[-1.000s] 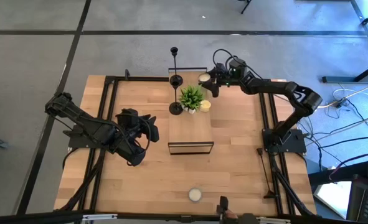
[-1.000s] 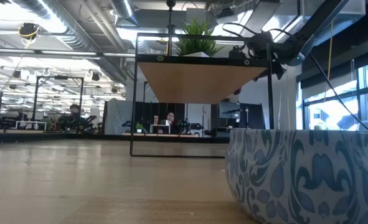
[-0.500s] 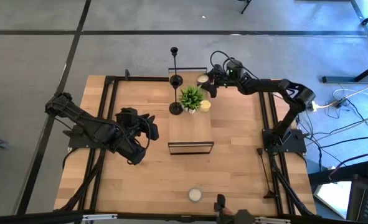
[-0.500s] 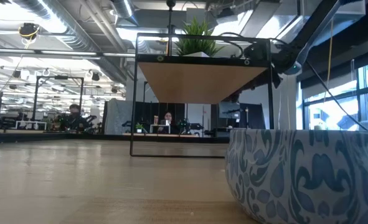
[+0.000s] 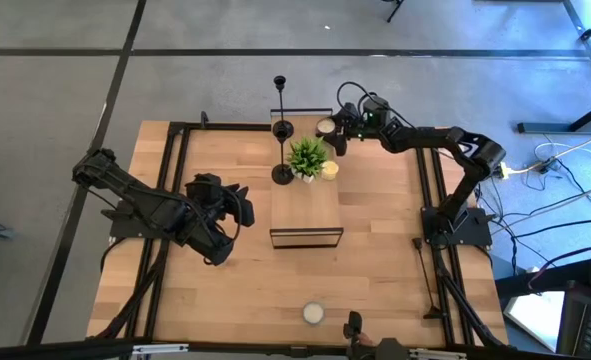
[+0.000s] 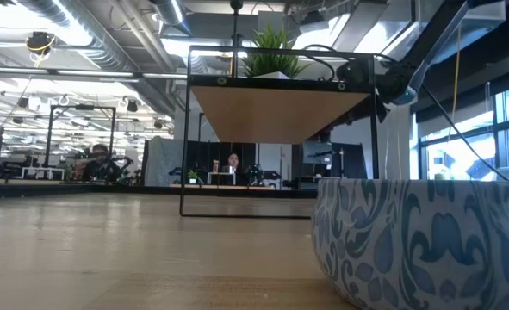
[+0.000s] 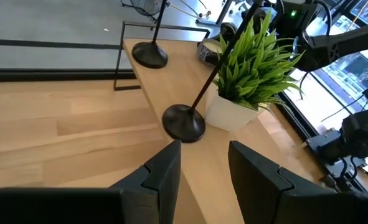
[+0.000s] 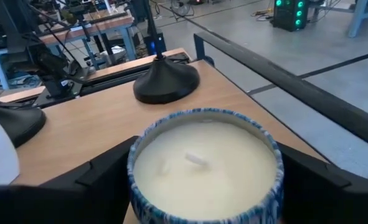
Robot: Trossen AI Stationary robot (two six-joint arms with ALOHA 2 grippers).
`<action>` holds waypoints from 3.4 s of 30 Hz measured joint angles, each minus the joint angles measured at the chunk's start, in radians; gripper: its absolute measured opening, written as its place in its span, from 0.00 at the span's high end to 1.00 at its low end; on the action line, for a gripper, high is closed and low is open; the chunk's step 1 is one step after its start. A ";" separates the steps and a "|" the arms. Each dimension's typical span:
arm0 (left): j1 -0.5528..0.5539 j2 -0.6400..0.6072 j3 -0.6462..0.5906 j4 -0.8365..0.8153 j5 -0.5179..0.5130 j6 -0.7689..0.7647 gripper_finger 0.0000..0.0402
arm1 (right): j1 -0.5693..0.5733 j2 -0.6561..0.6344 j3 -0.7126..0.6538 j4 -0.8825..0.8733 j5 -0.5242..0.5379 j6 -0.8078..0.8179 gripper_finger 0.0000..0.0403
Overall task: Pick & Place candle stick holders
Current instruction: Put the top blue scented candle on the shelf
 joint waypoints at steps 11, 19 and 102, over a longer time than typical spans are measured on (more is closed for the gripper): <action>-0.001 0.000 0.000 -0.010 0.016 0.000 0.68 | 0.040 0.000 0.000 -0.002 0.000 -0.025 0.20; -0.002 0.000 0.000 -0.010 0.028 0.000 0.68 | 0.054 0.000 0.000 0.012 0.047 -0.071 0.20; 0.674 -0.536 -0.193 0.832 0.329 1.208 1.00 | 0.087 -0.388 0.012 -0.625 -0.258 0.654 0.99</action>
